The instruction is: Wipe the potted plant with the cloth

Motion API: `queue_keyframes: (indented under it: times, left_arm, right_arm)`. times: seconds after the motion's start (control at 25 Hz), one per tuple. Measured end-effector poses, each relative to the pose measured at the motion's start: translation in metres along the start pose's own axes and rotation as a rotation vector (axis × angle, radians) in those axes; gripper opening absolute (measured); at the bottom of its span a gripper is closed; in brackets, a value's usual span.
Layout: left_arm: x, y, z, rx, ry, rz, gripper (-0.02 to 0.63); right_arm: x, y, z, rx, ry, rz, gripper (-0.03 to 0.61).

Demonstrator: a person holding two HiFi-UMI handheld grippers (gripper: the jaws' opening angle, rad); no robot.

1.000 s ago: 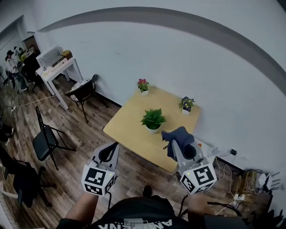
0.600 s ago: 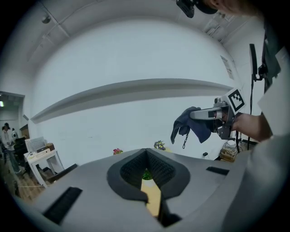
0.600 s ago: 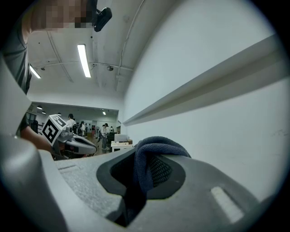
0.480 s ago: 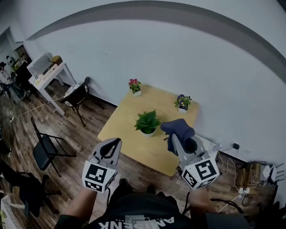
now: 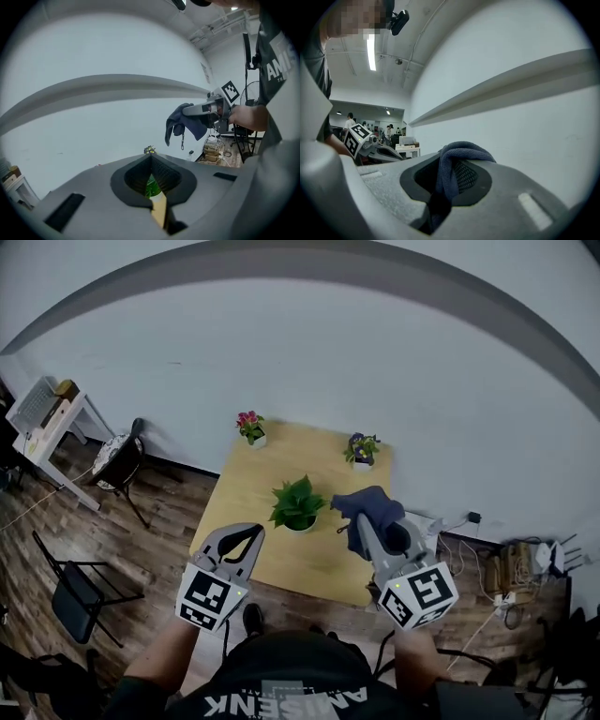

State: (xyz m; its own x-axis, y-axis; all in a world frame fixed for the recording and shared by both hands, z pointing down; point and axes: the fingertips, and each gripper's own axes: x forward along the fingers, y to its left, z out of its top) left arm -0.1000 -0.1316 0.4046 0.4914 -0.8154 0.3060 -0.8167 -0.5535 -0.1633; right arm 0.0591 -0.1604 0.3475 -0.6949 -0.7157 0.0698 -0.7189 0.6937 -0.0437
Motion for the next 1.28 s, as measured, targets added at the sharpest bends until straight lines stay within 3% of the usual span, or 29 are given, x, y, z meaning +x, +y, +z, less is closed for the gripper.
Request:
queue_keyframes:
  times: [0.24,0.56,0.68,0.84,1.08,1.28]
  left_arm:
    - [0.009,0.017,0.0,-0.042,-0.045,-0.108,0.005]
    - [0.038,0.012,-0.04,0.073,0.021,-0.258,0.006]
    - [0.049,0.0,-0.062,0.108,0.099,-0.348,0.097]
    - [0.065,-0.013,-0.094,0.222,0.187,-0.394,0.097]
    - [0.088,-0.044,-0.145,0.258,0.333,-0.537,0.13]
    - [0.118,-0.052,-0.187,0.353,0.455,-0.53,0.141]
  right_arm:
    - [0.008,-0.001,-0.002,-0.01,0.026,-0.11,0.046]
    - [0.016,0.003,-0.016,0.02,0.064,-0.206,0.046]
    - [0.012,0.002,-0.026,0.044,0.084,-0.241,0.046]
    - [0.003,0.003,-0.038,0.059,0.107,-0.266,0.046]
    - [-0.018,-0.006,-0.045,0.074,0.115,-0.315,0.046]
    - [-0.037,-0.011,-0.059,0.098,0.135,-0.354,0.046]
